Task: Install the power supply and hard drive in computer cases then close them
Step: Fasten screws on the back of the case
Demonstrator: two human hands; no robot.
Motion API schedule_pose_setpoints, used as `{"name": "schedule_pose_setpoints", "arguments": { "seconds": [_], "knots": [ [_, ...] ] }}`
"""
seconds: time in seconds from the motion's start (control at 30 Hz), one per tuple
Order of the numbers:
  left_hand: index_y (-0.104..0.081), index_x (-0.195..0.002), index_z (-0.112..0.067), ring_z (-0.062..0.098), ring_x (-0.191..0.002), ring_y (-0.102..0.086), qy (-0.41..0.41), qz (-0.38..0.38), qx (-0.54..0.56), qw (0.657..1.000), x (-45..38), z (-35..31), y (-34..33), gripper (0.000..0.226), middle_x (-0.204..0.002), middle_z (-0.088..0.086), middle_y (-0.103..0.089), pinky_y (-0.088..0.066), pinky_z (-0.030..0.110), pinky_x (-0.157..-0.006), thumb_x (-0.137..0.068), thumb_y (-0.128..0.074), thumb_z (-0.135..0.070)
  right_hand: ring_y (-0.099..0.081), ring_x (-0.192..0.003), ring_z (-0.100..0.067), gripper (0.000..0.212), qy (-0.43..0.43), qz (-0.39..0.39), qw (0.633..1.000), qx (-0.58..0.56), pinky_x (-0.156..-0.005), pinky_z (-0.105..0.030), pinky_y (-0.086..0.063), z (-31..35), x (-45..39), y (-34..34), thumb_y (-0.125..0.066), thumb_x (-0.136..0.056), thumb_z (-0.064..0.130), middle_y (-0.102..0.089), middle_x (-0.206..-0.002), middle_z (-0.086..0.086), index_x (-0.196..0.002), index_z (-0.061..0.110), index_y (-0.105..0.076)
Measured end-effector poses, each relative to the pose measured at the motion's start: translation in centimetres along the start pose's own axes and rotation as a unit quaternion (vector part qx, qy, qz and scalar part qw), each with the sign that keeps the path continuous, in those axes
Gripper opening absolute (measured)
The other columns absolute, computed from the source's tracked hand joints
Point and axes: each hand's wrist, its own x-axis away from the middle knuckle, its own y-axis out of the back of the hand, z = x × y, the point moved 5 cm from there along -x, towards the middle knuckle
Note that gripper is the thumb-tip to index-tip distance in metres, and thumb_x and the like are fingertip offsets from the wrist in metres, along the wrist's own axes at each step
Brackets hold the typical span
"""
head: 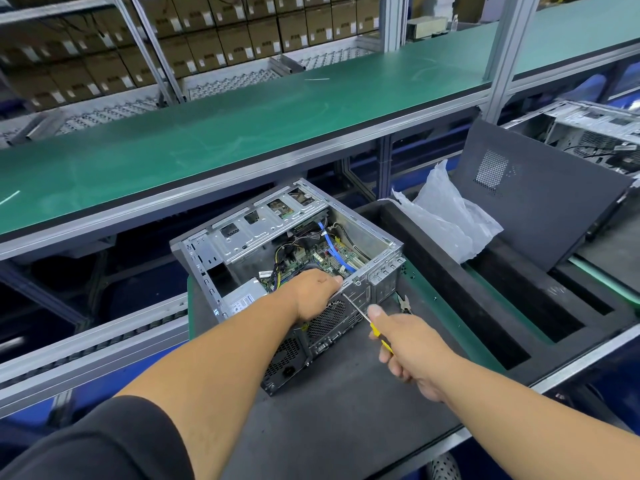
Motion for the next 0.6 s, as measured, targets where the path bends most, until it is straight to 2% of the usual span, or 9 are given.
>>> {"name": "schedule_pose_setpoints", "arguments": {
  "seconds": [0.07,0.1,0.17,0.23,0.33,0.43,0.53,0.6],
  "knots": [
    [-0.035,-0.064,-0.021,0.016,-0.057,-0.036,0.004,0.000,0.002,1.000,0.1,-0.1,0.0,0.050,-0.063,-0.004,-0.036,-0.031,0.033,-0.060,-0.106,-0.037,-0.049,-0.044,-0.045,-0.018,0.043,0.026,-0.034,0.999,-0.014,-0.043,-0.023,-0.034,0.1,-0.3,0.7,-0.081,-0.084,0.047,-0.061,-0.059,-0.004,-0.085,0.012,-0.056],
    [-0.035,-0.064,-0.021,0.016,-0.057,-0.036,0.004,0.000,0.004,1.000,0.2,-0.2,0.1,0.050,-0.062,-0.004,-0.036,-0.030,0.033,-0.059,-0.106,-0.037,-0.048,-0.046,-0.045,-0.016,0.039,0.023,-0.033,0.999,-0.018,-0.044,-0.024,-0.037,0.2,-0.4,0.9,-0.082,-0.084,0.042,-0.066,-0.061,-0.005,-0.085,0.012,-0.056],
    [-0.034,-0.065,-0.020,0.017,-0.057,-0.035,-0.002,0.000,0.002,1.000,0.4,-0.4,0.1,0.050,-0.062,-0.003,-0.035,-0.030,0.033,-0.059,-0.107,-0.037,-0.047,-0.052,-0.048,-0.015,0.037,-0.016,0.011,0.999,-0.037,-0.047,-0.023,-0.040,0.1,-0.5,0.5,-0.069,-0.094,0.045,-0.075,-0.072,-0.008,-0.087,0.011,-0.060],
    [-0.032,-0.065,-0.020,0.017,-0.057,-0.034,-0.006,0.002,0.001,1.000,0.5,-0.6,0.2,0.050,-0.063,-0.002,-0.033,-0.029,0.032,-0.059,-0.108,-0.038,-0.045,-0.054,-0.047,-0.014,0.046,-0.064,0.043,0.996,-0.039,-0.047,-0.021,-0.039,-0.1,-0.2,0.0,-0.051,-0.101,0.053,-0.078,-0.079,-0.010,-0.090,0.010,-0.064],
    [-0.032,-0.064,-0.020,0.017,-0.057,-0.033,-0.005,0.002,0.008,1.000,0.6,-0.8,0.3,0.050,-0.063,-0.002,-0.032,-0.028,0.032,-0.059,-0.108,-0.038,-0.044,-0.052,-0.043,-0.014,0.057,-0.075,0.035,0.997,-0.006,-0.046,-0.021,-0.038,-0.3,-0.3,0.0,-0.040,-0.101,0.058,-0.078,-0.077,-0.007,-0.089,0.011,-0.068],
    [-0.031,-0.063,-0.021,0.016,-0.056,-0.032,-0.004,0.000,0.010,1.000,0.7,-0.9,0.3,0.051,-0.061,-0.004,-0.031,-0.028,0.032,-0.058,-0.108,-0.040,-0.043,-0.051,-0.046,-0.019,0.057,0.003,-0.015,0.999,0.048,-0.047,-0.025,-0.040,0.2,-0.5,0.7,-0.055,-0.084,0.073,-0.072,-0.065,-0.002,-0.081,0.017,-0.062],
    [-0.033,-0.063,-0.020,0.017,-0.057,-0.034,0.001,-0.010,-0.002,1.000,0.9,-1.0,0.4,0.050,-0.061,-0.003,-0.033,-0.029,0.032,-0.059,-0.107,-0.039,-0.044,-0.048,-0.045,-0.019,0.044,0.045,-0.042,0.995,0.079,-0.053,-0.030,-0.041,0.7,-0.4,0.8,-0.067,-0.086,0.059,-0.068,-0.060,-0.002,-0.078,0.017,-0.057],
    [-0.035,-0.064,-0.020,0.017,-0.059,-0.037,0.005,-0.013,-0.009,1.000,1.1,-1.0,0.5,0.050,-0.063,-0.002,-0.036,-0.032,0.032,-0.061,-0.108,-0.038,-0.044,-0.045,-0.041,-0.016,0.038,-0.002,0.000,1.000,0.007,-0.048,-0.025,-0.037,0.7,-0.1,0.1,-0.066,-0.094,0.050,-0.065,-0.058,-0.002,-0.080,0.014,-0.062]
  ]
}}
